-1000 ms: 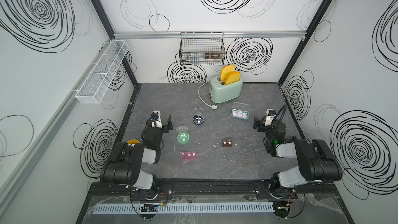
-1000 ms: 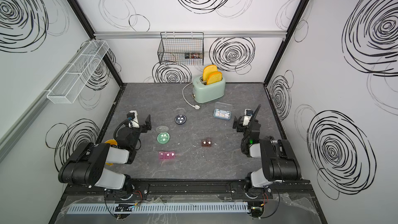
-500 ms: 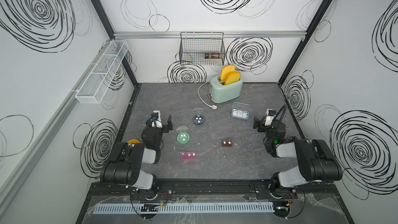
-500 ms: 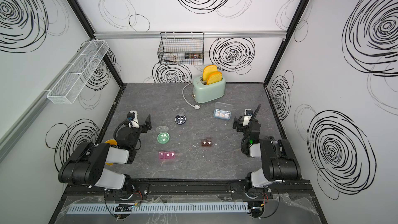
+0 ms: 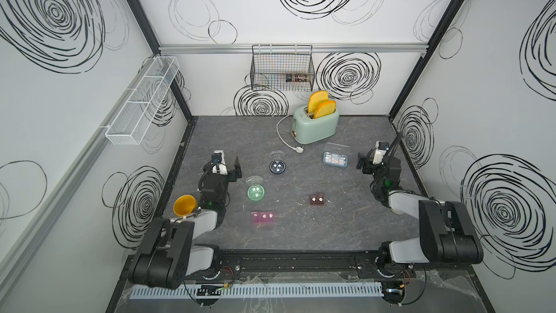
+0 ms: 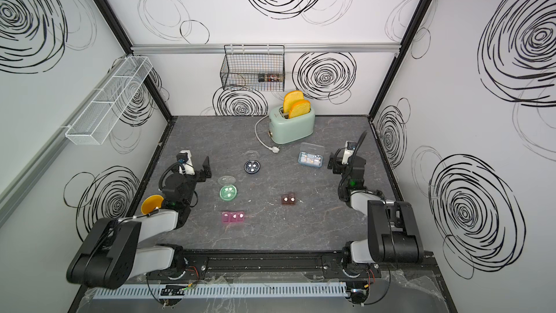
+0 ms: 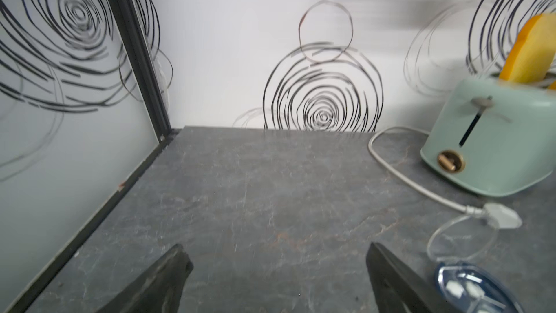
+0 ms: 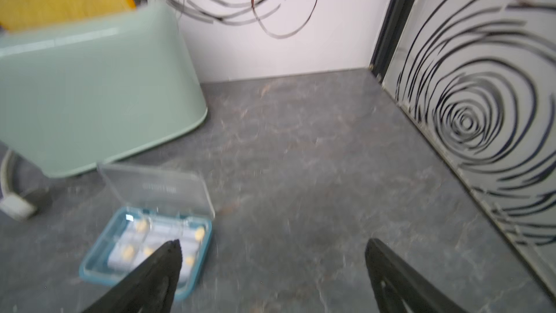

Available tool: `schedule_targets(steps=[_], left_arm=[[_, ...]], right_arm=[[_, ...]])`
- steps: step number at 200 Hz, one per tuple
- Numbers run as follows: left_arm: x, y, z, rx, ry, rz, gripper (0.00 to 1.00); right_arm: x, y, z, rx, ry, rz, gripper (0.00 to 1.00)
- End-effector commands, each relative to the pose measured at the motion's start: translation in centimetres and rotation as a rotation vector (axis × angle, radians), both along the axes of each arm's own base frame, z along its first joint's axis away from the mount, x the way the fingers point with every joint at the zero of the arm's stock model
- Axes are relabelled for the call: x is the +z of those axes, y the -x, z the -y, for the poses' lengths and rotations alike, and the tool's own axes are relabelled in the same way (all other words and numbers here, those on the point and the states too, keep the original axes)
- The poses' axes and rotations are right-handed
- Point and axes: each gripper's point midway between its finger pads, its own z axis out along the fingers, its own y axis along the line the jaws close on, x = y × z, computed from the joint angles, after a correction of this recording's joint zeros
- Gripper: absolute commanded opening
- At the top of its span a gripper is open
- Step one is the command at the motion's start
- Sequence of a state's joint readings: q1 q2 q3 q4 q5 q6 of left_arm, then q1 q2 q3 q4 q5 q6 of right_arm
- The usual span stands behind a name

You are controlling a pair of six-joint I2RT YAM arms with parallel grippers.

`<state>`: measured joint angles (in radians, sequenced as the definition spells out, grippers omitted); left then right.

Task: Close pillboxes
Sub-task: Move the pillbox to the center of the board.

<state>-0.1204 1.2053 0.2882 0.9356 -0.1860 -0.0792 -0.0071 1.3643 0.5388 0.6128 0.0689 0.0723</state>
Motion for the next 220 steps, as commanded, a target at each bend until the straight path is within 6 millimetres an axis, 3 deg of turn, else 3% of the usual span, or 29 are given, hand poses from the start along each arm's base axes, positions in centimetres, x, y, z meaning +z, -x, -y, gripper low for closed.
schedule_targets(steps=[1,30,52,80,98,130,144,170,197,220], left_arm=[[3.2,0.5,-0.1,0.107,0.160,-0.056,0.96],[5.7,1.7,2.7,0.016,0.265,-0.200,0.97],[5.8,3.9,4.4,-0.089,0.356,-0.298,1.00],[3.0,7.3,6.2,-0.213,0.465,-0.463,0.95],[1.1,9.1,6.0,-0.229,0.547,-0.538,0.91],[-1.6,11.3,4.2,-0.170,0.622,-0.627,0.81],[-3.8,12.7,4.9,-0.168,0.670,-0.711,0.77],[-5.3,14.2,7.2,-0.183,0.740,-0.774,0.77],[-8.3,16.5,8.0,-0.128,0.811,-0.845,0.70],[-8.8,17.9,7.8,-0.094,0.818,-0.858,0.59]], right_arm=[[1.7,1.6,0.5,-0.045,-0.009,-0.114,0.98],[4.3,3.4,-3.4,0.056,-0.120,-0.185,0.98],[4.3,5.5,-9.5,0.196,-0.149,-0.322,0.98],[3.0,10.0,-18.7,0.411,-0.151,-0.461,0.98],[1.9,12.8,-23.6,0.533,-0.207,-0.544,0.98],[1.5,15.4,-30.1,0.692,-0.230,-0.604,0.98],[2.0,15.7,-32.0,0.743,-0.237,-0.620,0.98],[2.8,15.8,-34.0,0.814,-0.257,-0.645,0.98],[3.3,15.8,-34.9,0.869,-0.271,-0.648,0.98],[3.4,15.7,-34.6,0.880,-0.285,-0.659,0.98]])
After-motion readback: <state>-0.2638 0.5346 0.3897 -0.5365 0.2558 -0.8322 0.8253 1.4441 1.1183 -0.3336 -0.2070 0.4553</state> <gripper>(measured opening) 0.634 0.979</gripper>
